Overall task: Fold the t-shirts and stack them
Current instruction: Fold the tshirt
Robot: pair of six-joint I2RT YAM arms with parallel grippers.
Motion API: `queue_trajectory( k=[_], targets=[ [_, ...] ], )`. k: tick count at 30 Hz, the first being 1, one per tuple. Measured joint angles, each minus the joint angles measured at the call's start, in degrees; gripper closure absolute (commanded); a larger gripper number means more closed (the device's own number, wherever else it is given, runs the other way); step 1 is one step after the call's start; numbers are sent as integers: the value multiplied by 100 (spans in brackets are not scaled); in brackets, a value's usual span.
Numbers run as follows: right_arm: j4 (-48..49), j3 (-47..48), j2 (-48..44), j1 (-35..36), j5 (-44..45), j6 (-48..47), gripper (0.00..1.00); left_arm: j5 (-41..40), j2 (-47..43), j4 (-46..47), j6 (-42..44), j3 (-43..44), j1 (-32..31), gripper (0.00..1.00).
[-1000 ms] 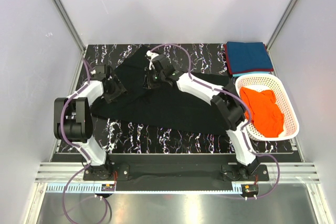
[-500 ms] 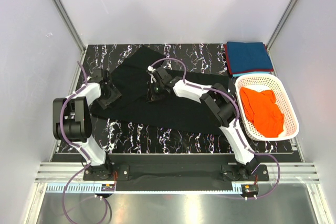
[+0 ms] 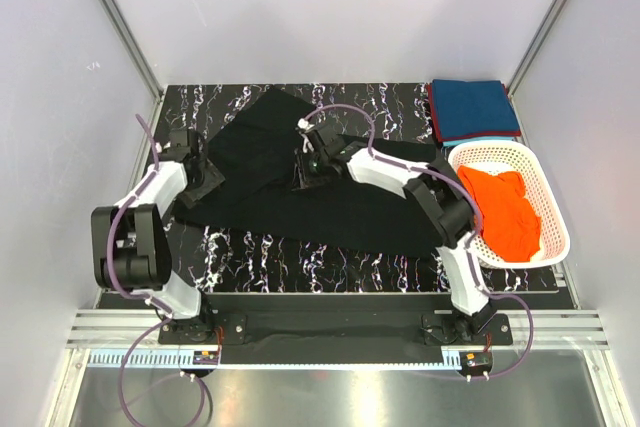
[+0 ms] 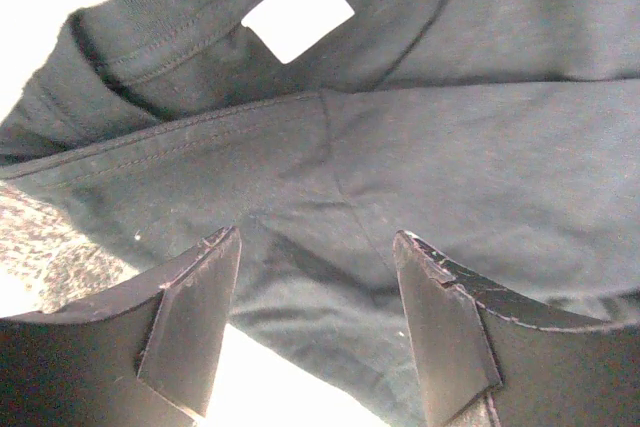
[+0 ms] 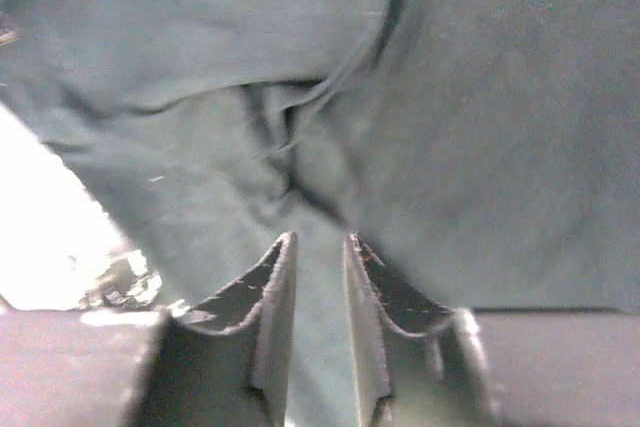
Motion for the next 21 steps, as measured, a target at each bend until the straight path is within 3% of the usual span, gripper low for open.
queue_trajectory(
  k=[4, 8, 13, 21],
  targets=[
    [-24, -223, -568, 2, 195, 459, 54, 20, -260, -2, 74, 61, -66, 31],
    [26, -245, -769, 4, 656, 1515, 50, 299, -264, 72, 192, 103, -243, 31],
    [0, -243, -616, 72, 1078, 2870, 48, 1038, -111, 431, 498, 190, -363, 34],
    [-20, 136, -44, 323, 1379, 3617, 49, 1784, 960, 835, 1237, 1266, -365, 37]
  ],
)
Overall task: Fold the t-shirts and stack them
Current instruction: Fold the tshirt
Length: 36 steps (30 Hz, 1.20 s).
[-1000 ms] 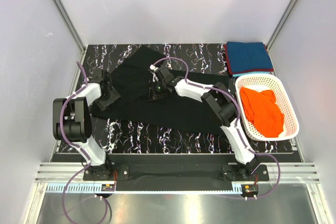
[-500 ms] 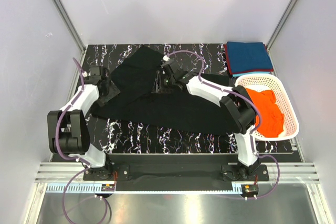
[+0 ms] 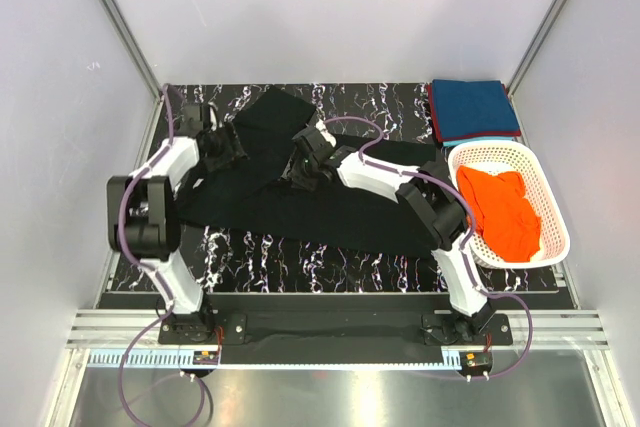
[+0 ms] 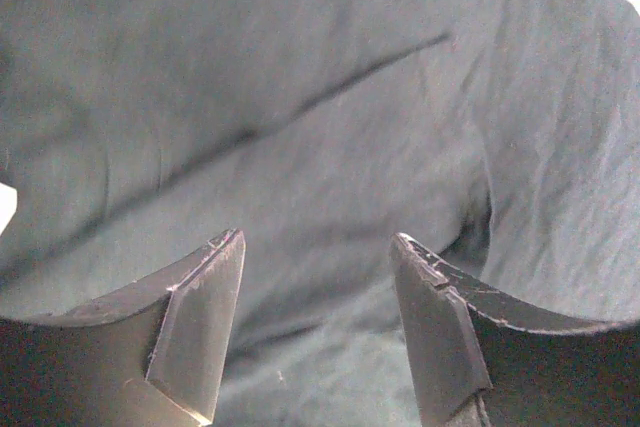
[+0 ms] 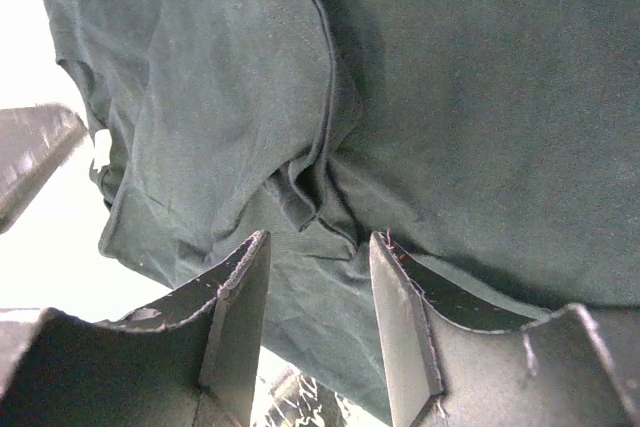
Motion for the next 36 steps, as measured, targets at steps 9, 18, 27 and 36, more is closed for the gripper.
queue_trajectory(
  k=[9, 18, 27, 36],
  targets=[
    [15, 236, 173, 26, 74, 46, 55, 566, 1368, -28, 841, 1154, -221, 46],
    [11, 262, 398, 28, 52, 55, 55, 321, 1657, -227, 1392, 1504, -422, 42],
    [2, 374, 509, 33, -114, -7, 80, -116, 1930, -393, 1652, 1637, -590, 66],
    [20, 490, 509, 39, -98, -428, 100, -444, 1963, -396, 1773, 1681, -750, 100]
  ],
)
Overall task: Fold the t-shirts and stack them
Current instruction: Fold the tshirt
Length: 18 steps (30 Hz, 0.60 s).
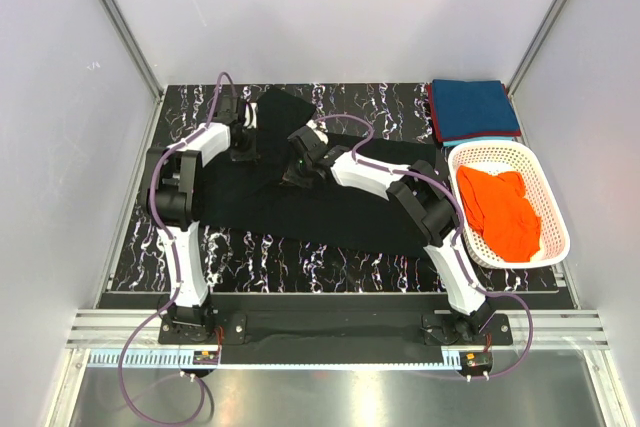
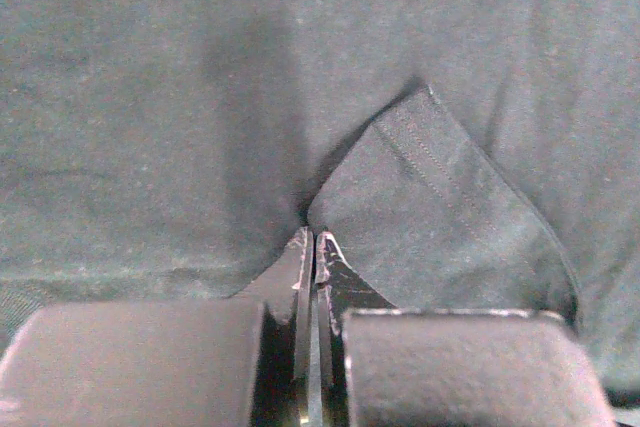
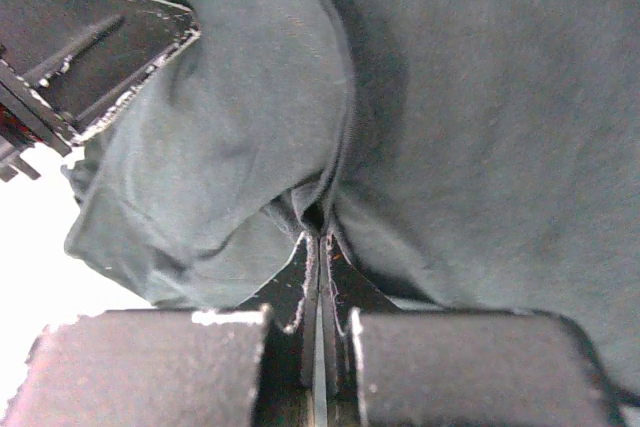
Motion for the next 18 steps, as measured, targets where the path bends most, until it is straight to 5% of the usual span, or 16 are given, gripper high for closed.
queue_trajectory(
  k=[18],
  targets=[
    [-518, 450, 0, -186, 463, -2229, 100, -855, -42, -105, -133, 2, -17, 100]
  ],
)
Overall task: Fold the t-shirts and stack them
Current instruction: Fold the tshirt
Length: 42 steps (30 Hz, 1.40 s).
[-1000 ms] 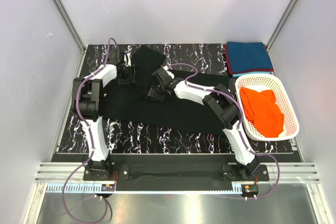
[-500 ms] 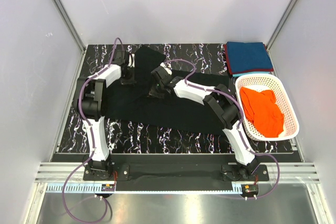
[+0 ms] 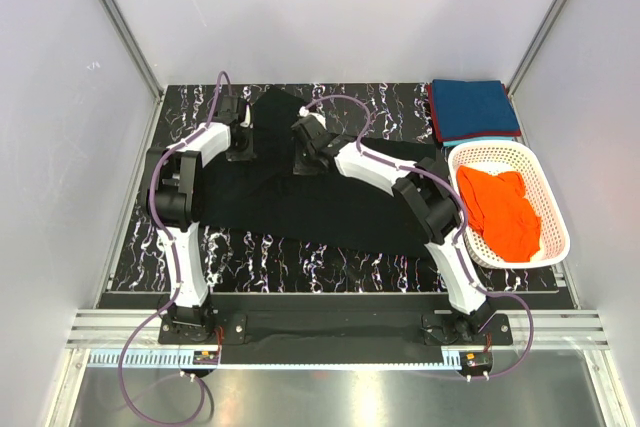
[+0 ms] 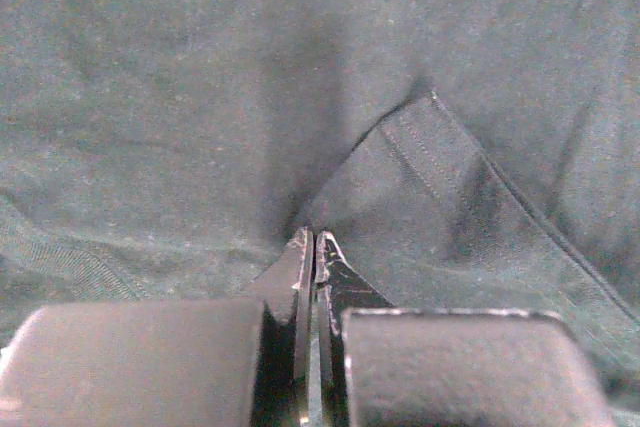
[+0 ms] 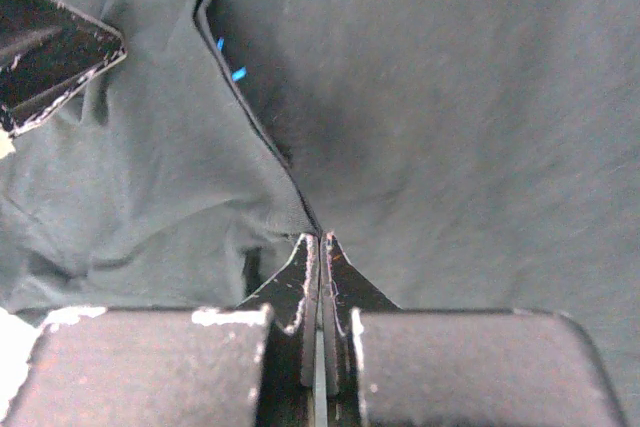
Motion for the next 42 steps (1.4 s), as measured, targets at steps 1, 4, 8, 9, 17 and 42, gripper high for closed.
queue_trajectory(
  k=[1, 4, 8, 9, 17, 42],
  targets=[
    [-26, 44, 4, -31, 13, -109, 100, -15, 0, -2, -2, 0, 0, 100],
    [-109, 225, 26, -101, 13, -431, 99, -66, 0, -4, -39, 0, -2, 100],
    [-153, 439, 107, -116, 13, -772, 97, -83, 0, -11, -111, 7, -2, 100],
    [-157, 470, 133, -116, 15, -833, 96, -96, 0, -11, -131, 7, -2, 100],
    [-380, 503, 315, -116, 24, -999, 86, -275, 0, -26, -341, 15, -4, 93],
    [-866, -1526, -1460, -118, -313, -205, 69, -560, -1353, -599, -1231, -570, 33, 63]
  ],
)
